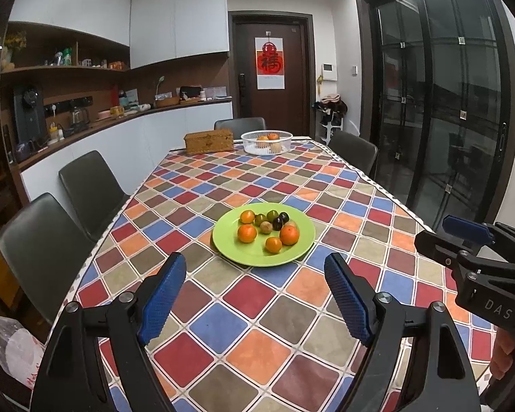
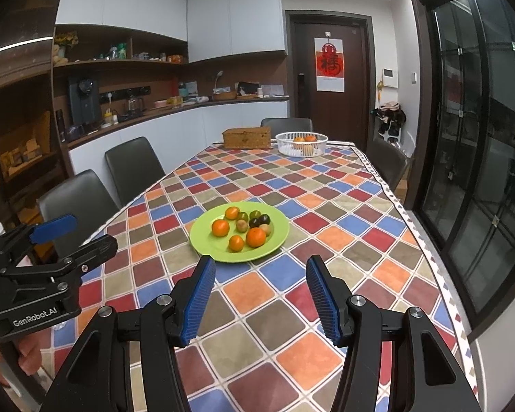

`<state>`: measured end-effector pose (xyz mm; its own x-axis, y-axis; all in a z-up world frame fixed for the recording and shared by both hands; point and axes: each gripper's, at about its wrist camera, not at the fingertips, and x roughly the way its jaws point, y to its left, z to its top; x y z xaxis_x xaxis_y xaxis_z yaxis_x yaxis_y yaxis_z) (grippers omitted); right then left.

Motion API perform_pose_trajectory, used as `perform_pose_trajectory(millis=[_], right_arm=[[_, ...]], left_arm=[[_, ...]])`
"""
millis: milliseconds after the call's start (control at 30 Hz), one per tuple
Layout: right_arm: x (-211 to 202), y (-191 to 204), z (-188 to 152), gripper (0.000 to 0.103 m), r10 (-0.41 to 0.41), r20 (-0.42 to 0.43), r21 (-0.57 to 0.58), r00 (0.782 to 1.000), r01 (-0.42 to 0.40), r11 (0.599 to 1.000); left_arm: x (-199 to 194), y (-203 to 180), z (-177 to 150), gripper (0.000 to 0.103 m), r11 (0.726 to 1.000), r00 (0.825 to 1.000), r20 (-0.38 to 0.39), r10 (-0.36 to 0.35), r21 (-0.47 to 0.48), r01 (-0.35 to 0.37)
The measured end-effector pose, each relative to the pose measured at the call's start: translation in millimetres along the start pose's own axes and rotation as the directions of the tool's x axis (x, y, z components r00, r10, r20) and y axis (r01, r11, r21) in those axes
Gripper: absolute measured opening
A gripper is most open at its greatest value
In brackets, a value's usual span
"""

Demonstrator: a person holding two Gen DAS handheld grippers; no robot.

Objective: Organize fruits

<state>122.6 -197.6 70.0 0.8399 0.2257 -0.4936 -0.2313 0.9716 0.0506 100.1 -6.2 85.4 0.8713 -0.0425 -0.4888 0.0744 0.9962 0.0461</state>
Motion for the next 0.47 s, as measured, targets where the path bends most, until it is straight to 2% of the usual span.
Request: perform_pose_trajectory(millis=[467], right_arm=[[-4.7,0.7,-1.4,0.056,0.002,-0.004,-0.002,1.0,-0.002,1.0]], left_arm=[[-5.2,1.3,-1.0,0.083,1.0,1.0,0.021,0.006,-0.004,-0.006]])
